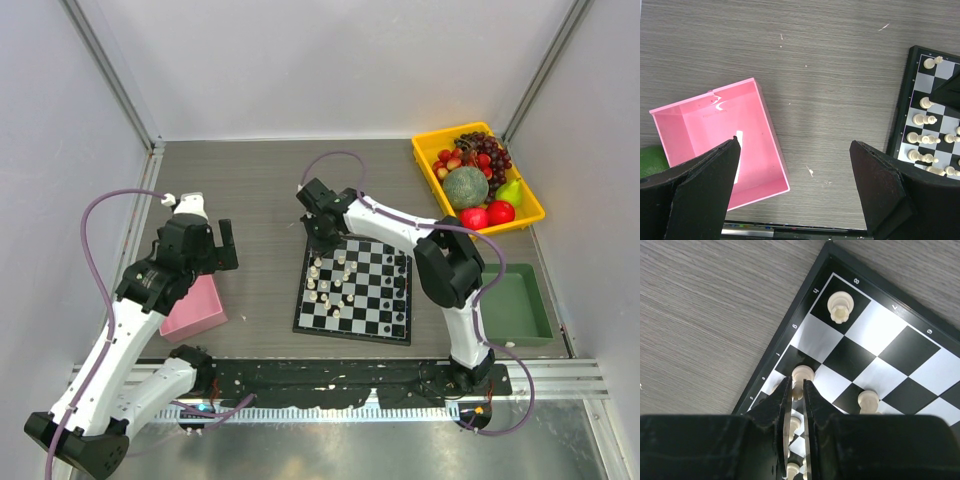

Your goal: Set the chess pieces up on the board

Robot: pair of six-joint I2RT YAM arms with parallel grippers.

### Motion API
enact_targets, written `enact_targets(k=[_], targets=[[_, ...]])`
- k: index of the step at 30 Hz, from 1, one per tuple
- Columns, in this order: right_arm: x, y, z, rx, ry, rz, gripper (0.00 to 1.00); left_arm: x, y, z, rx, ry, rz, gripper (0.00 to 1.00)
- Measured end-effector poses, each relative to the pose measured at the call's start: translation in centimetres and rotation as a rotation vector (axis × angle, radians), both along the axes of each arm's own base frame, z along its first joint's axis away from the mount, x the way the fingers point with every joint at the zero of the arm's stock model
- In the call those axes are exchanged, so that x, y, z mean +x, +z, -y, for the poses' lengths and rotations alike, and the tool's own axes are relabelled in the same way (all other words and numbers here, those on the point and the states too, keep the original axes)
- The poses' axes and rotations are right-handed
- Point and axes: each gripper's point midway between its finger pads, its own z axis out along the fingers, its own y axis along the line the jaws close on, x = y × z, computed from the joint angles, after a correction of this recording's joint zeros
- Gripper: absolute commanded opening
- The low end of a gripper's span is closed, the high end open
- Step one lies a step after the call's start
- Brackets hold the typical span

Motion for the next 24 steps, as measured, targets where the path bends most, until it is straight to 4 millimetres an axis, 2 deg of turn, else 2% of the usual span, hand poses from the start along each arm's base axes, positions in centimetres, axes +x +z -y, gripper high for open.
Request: enact_targets(k=[11,16,24], targets=[[0.58,0.03,-0.78,0.015,-0.004,0.002,0.19,-0.01,-0.09,-0.04,0.002,0.001,-0.005,1.00],[0.52,0.01,-0.85,0.018,-0.004,-0.002,0.31,0.00,-0.13,-0.03,0.003,0.001,-0.006,1.00],[0.46,-0.09,-0.95,0.014,-0.001,0.001,0.43,0.00,-0.18,0.04,0.001,-0.002,-0.009,1.00]])
